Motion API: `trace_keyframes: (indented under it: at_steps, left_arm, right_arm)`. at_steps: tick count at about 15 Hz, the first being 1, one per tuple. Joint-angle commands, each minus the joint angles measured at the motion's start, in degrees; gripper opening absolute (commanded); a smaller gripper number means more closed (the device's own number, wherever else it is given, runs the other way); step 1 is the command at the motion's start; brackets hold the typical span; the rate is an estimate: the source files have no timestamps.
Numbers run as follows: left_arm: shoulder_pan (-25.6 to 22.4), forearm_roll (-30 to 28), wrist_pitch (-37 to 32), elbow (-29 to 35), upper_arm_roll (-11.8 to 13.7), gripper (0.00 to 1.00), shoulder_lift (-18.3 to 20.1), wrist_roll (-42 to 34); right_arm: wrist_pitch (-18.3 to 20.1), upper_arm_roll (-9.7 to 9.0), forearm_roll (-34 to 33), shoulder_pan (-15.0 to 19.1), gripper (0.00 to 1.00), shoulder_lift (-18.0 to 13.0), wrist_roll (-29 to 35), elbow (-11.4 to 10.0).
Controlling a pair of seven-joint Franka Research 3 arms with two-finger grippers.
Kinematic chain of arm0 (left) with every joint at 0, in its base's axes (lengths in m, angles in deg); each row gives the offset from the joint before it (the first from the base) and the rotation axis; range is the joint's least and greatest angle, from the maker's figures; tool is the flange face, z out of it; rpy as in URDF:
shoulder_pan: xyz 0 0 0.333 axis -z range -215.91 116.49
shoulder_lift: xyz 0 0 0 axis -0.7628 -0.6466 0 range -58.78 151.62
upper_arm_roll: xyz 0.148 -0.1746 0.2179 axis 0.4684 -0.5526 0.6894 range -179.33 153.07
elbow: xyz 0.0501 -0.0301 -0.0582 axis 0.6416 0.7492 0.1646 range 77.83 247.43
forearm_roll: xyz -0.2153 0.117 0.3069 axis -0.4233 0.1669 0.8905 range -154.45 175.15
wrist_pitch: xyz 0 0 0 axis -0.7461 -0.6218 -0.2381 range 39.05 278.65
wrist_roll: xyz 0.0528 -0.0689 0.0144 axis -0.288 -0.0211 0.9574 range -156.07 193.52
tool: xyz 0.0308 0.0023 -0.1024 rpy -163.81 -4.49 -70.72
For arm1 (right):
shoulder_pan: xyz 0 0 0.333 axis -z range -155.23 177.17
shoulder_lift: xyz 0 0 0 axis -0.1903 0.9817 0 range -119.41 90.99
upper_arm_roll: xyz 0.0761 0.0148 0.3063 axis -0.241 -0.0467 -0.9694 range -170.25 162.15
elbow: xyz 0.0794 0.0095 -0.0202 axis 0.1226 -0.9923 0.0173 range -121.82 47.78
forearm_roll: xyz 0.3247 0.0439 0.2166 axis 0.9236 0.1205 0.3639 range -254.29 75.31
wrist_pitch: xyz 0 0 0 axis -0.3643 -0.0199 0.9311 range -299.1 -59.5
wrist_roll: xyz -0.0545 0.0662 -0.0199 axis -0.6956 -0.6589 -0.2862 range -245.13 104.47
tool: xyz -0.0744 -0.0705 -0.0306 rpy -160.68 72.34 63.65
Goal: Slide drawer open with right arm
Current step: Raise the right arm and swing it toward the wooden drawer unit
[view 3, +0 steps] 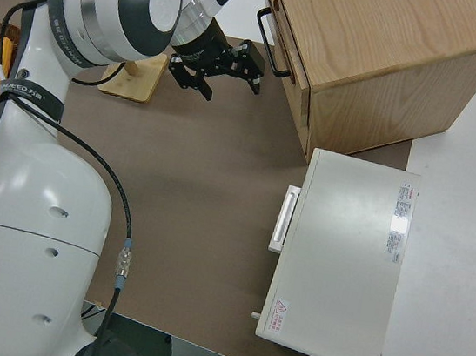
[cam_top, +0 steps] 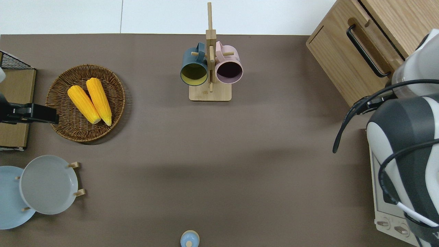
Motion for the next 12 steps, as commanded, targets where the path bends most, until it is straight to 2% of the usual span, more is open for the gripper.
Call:
trace_keyframes:
  at_steps: [1, 3, 8, 10, 12]
  left_arm:
    - [1.0, 0.7, 0.0, -1.2, 1.0, 1.0, -0.8, -0.4]
    - [1.0, 0.6, 0.0, -1.2, 1.0, 1.0, -0.8, -0.4]
    - [1.0, 0.7, 0.0, -1.2, 1.0, 1.0, -0.8, -0.4]
    - [1.0, 0.7, 0.0, -1.2, 1.0, 1.0, -0.8, -0.4]
    - [1.0, 0.7, 0.0, -1.2, 1.0, 1.0, -0.8, -0.4]
  right_arm:
    - [0.3, -2.61, -6.9, -0.5, 0.99, 1.2, -1.0, 1.3]
    - [0.4, -5.68, -12.1, -0.6, 0.99, 1.6, -0.5, 1.3]
    - [0.4, -9.38, -21.2, -0.7, 0.99, 2.5, 3.9, 0.9]
    - [0.4, -12.02, -26.5, -0.7, 0.99, 3.7, 6.0, 0.8]
    - [0.4, -12.9, -30.2, -1.5, 0.99, 4.8, 7.6, 0.6]
